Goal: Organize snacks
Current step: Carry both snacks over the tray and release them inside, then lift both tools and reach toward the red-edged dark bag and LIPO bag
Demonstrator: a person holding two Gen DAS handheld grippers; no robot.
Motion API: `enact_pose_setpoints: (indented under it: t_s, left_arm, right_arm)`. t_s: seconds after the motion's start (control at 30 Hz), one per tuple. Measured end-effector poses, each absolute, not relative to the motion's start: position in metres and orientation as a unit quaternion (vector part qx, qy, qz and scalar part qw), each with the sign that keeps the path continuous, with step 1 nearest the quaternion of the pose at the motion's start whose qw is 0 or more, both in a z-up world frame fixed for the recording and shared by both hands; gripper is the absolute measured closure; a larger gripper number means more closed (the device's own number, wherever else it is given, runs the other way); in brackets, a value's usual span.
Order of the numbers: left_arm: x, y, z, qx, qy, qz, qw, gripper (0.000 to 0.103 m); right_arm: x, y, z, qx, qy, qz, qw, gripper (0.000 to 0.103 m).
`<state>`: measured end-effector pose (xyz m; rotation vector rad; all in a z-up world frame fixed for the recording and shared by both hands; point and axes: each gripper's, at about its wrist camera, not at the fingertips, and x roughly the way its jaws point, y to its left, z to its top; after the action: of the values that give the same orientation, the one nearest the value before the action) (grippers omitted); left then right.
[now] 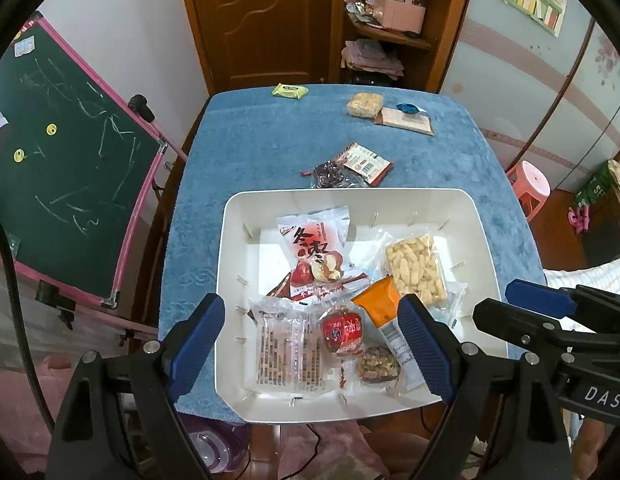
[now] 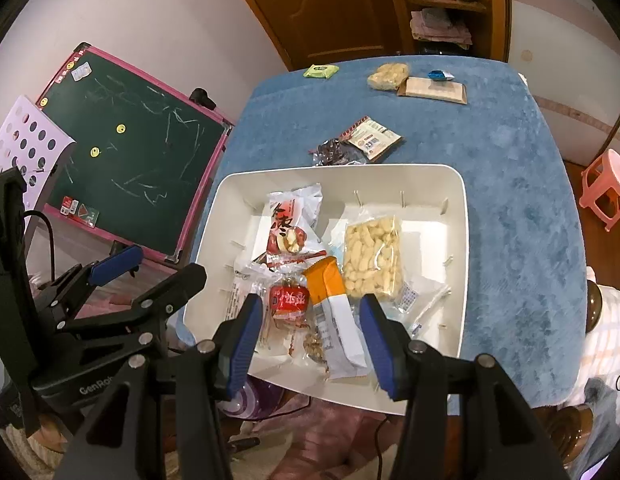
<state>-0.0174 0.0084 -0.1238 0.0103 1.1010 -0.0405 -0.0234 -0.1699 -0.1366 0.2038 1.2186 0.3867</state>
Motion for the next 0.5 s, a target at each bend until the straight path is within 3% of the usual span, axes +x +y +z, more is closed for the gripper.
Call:
enact_pose_setpoints:
  t_s: [0.5]
  left_arm:
    - [0.007, 0.001, -0.125, 0.015, 0.532, -0.035, 0.846, 0.015]
  right_arm:
    - [-0.009, -0.181, -0.141, 0.117, 0.568, 0.166, 0.797, 0.052]
